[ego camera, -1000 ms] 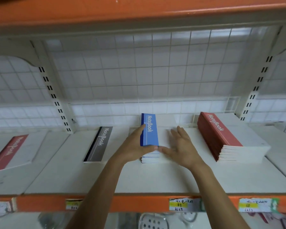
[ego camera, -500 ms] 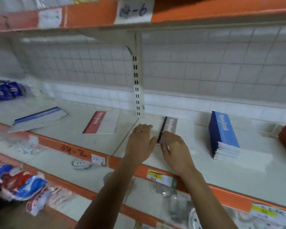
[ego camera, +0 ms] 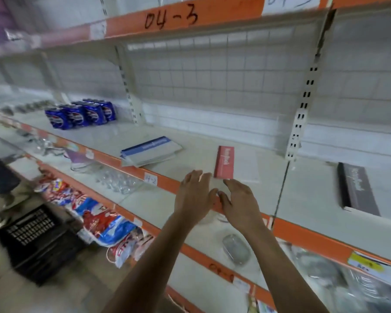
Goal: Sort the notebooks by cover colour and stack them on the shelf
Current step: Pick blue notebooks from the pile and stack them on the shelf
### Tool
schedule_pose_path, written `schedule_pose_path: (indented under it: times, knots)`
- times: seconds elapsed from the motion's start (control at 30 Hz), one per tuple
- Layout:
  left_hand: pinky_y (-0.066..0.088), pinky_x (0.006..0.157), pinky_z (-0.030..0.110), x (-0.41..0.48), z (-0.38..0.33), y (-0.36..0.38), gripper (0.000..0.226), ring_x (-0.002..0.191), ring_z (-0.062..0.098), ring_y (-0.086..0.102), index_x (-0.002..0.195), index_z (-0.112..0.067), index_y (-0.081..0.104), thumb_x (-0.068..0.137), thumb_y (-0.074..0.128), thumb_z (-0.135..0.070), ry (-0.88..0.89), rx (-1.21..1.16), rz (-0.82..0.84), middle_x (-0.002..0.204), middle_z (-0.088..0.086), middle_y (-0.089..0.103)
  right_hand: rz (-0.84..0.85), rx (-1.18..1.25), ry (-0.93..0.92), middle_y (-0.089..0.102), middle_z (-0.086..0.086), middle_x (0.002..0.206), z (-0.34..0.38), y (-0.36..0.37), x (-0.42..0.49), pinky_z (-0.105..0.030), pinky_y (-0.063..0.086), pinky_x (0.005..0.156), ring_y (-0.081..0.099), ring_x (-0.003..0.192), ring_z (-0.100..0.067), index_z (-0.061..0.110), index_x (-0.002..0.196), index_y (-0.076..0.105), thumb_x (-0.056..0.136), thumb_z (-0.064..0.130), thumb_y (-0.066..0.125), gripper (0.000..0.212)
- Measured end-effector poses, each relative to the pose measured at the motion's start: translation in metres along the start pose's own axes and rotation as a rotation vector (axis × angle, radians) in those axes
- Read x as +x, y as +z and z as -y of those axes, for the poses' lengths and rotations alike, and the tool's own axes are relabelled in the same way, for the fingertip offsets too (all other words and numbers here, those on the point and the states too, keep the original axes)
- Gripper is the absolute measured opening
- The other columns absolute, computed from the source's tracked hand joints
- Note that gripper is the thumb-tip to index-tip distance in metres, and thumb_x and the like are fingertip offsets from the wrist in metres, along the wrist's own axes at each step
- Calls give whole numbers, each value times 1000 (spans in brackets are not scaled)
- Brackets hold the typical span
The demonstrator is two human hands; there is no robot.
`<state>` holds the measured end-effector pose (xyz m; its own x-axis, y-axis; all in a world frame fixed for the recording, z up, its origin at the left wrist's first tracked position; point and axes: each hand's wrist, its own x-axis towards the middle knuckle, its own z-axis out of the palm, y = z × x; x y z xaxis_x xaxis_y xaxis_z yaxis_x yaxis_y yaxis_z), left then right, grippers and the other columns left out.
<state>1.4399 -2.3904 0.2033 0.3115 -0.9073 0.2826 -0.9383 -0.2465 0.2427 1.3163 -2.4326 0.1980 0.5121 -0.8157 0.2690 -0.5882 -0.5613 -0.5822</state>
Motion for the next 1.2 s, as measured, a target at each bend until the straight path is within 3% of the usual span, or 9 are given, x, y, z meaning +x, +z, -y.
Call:
schedule_pose_path:
  times: [0.47, 0.6, 0.7, 0.8, 0.9, 0.97, 1.07, 1.13, 1.2]
  knots:
    - [25, 114, 42, 101, 156, -7, 56, 141, 33, 24, 145, -9, 28, 96, 48, -28, -253, 89, 56, 152, 19, 25, 113, 119, 69, 50, -4, 135, 82, 105, 138, -24, 35, 99, 47, 122, -18, 15, 135, 44, 98, 26, 43, 39]
    - [26, 115, 44, 129, 189, 6, 50, 139, 35, 27, 142, -7, 30, 96, 42, -20, -312, 128, 93, 148, 23, 31, 132, 136, 100, 55, -5, 127, 92, 122, 169, -22, 36, 91, 49, 116, -18, 10, 127, 50, 96, 19, 42, 33]
    - [38, 100, 39, 139, 202, 14, 31, 117, 31, 47, 121, -7, 46, 93, 38, -17, -354, 164, 93, 124, 19, 51, 162, 158, 166, 55, -7, 130, 92, 131, 180, -30, 38, 98, 49, 120, -22, 9, 131, 47, 95, 16, 41, 37]
    - [44, 87, 32, 146, 200, 11, 20, 100, 23, 55, 109, -7, 53, 95, 39, -13, -246, 293, 90, 107, 11, 59, 160, 234, 249, 56, -9, 128, 93, 134, 189, -26, 39, 89, 52, 115, -23, 8, 130, 46, 97, 20, 40, 36]
    - [47, 73, 30, 151, 191, 1, 22, 92, 23, 60, 106, -7, 58, 97, 38, -7, -91, 318, 52, 99, 10, 63, 105, 440, 418, 56, -7, 119, 100, 136, 195, -21, 35, 72, 52, 91, -16, 8, 132, 44, 97, 34, 42, 43]
    - [44, 64, 29, 151, 184, -7, 21, 78, 20, 62, 102, -11, 60, 98, 39, -16, 62, 155, 57, 89, 8, 65, 49, 742, 613, 62, -10, 102, 101, 138, 202, -26, 44, 66, 58, 82, -20, 1, 115, 54, 94, 43, 48, 47]
    - [46, 63, 30, 151, 186, -14, 29, 65, 17, 59, 89, -16, 67, 92, 46, -37, 177, -323, 201, 74, 3, 65, -8, 986, 719, 62, -19, 71, 96, 136, 209, -27, 49, 53, 61, 59, -23, -8, 94, 58, 91, 11, 48, 22]
    - [51, 73, 33, 152, 199, -11, 46, 75, 18, 62, 90, -14, 67, 87, 39, -51, 128, -429, 186, 81, 5, 67, -84, 990, 730, 57, -12, 68, 93, 127, 208, -22, 45, 48, 55, 57, -22, -7, 97, 58, 86, -4, 38, 22]
    - [45, 96, 40, 156, 219, -2, 51, 110, 24, 56, 116, -15, 59, 87, 37, -51, 0, -227, 184, 117, 11, 62, -155, 1006, 744, 60, -8, 73, 90, 116, 206, -27, 49, 59, 58, 66, -25, 0, 97, 60, 87, -7, 34, 29]
